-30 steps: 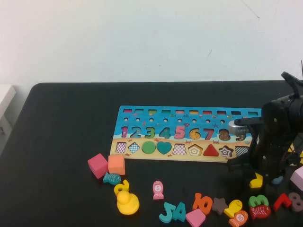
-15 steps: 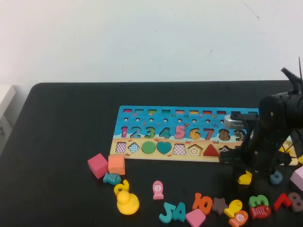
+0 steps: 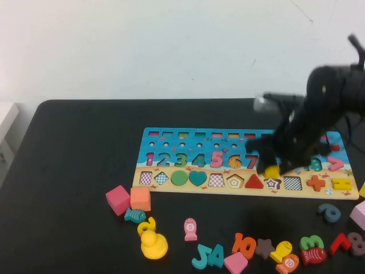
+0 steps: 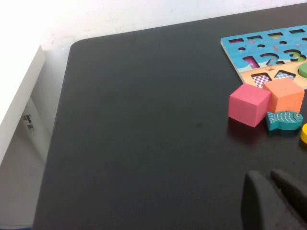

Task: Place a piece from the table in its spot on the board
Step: Place the "Pentagon" into the hole of the Pentagon

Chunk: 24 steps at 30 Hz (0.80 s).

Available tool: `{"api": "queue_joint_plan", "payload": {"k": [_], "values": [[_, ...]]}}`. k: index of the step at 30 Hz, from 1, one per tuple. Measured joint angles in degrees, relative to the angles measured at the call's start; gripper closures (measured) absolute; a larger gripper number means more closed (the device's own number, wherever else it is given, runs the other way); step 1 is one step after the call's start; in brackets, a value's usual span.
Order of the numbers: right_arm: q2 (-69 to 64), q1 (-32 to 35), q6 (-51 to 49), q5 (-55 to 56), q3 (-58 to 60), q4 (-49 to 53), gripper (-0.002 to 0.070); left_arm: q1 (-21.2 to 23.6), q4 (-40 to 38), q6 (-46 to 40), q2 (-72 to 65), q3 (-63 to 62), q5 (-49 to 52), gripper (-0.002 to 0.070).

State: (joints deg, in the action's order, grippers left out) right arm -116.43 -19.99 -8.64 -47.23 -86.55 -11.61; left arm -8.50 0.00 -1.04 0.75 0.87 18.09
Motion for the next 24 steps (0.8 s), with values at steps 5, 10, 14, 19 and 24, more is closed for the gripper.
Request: {"api": "queue_joint_plan", "payload": {"k": [5,10,14,19,24], "values": [[-1.75,-1.53,-0.27,-1.89,-7.48,-0.32,0.0297,0.00,0.00,0.00,0.00,0.00,0.00,0.0676],[-8.40,-4.63,-0.86,-5.99,-14.50,-0.16,0.0297,0.00,0.00,0.00,0.00,0.00,0.00,0.0677],[-13.49,-6.36,-2.22,-10.22,-19.25,1.78,0.0297,0.00,0.00,0.00,0.00,0.00,0.00,0.0677],[-16.49,-6.72,-2.53,-12.11,-22.15,2.72,0.0297,0.00,0.00,0.00,0.00,0.00,0.00,0.0677],[-16.54,-6.72,-2.76,-10.97,-22.37,2.95,0.0297,0.00,0.00,0.00,0.00,0.00,0.00,0.0677]]}}
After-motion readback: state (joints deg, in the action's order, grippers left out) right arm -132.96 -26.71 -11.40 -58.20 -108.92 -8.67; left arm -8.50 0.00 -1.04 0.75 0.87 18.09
